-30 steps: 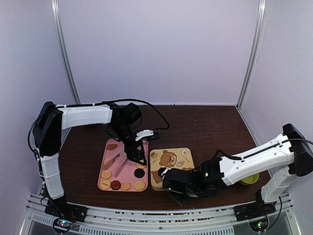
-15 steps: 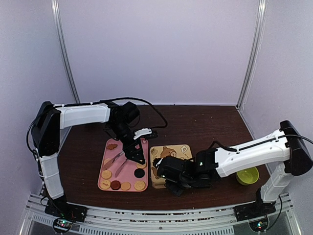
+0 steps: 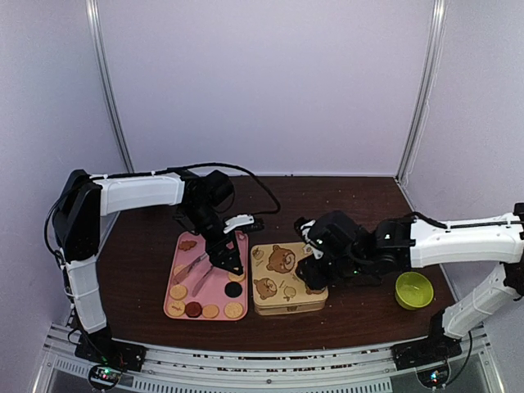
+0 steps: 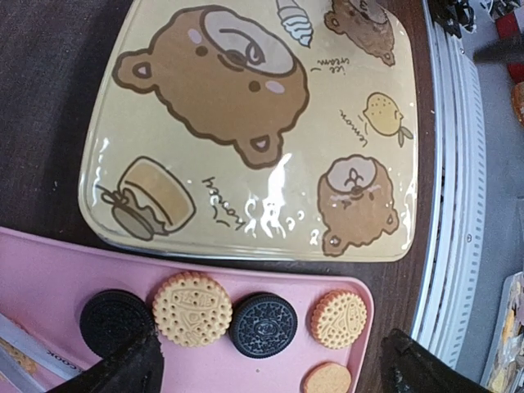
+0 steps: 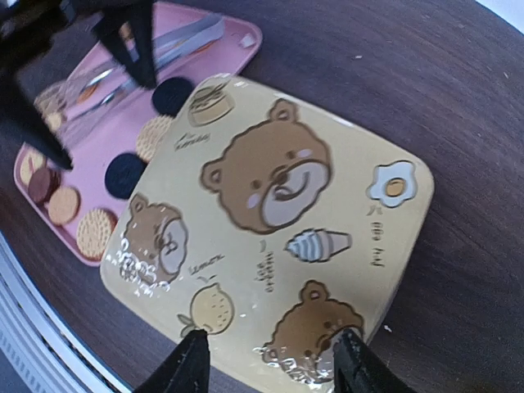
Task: Pack the cookies
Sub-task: Adjust the box lid for the packing box, then press the box lid onto the packing box.
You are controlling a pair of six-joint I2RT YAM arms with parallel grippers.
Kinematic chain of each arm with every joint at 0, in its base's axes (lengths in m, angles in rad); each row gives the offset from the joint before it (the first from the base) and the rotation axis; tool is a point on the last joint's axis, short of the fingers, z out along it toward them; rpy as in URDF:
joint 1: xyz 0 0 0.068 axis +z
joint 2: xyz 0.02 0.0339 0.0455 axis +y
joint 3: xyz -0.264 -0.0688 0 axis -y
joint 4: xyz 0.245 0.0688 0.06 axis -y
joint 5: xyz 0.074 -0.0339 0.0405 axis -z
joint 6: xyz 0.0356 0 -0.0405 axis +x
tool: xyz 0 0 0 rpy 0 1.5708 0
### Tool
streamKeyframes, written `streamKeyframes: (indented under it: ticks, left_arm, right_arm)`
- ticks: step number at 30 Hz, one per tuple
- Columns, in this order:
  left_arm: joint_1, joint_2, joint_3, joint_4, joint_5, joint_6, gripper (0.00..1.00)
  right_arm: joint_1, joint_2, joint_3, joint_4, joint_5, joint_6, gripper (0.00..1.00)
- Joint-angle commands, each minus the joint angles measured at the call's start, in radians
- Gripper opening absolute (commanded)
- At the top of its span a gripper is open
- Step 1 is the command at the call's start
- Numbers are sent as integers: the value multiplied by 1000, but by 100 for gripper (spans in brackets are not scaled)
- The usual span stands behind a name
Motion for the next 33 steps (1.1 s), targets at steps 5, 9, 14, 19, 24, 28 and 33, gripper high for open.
streamKeyframes:
  ticks: [5,9,14,19,24,28,33]
  left_arm:
    - [7,57,66,6,8,-54,96]
    - [7,113,129,0,0,-77,96]
    - [7,174,220,-4,-16,-103,96]
    - [7,238,308,-3,-66,-94,96]
    - [7,290,374,-1,-93,-56,96]
    - [10,328,401,-14,-76,-19,95]
    - [20,370,431,-32,-40,-9,84]
  right_arm:
    - [-201,-39,-110,70,-120,154,54]
    - [-252,25,-105,84,-148,150,54]
    - [-306,95,-84,129,-179,141,53]
    - [-369,180,-35,141,-228,116,52]
    - [-402,236,5,161,-277,105,50]
    - [-419,268,12,188,-314,114,48]
    - [-435,298,13,221,-343,129,41]
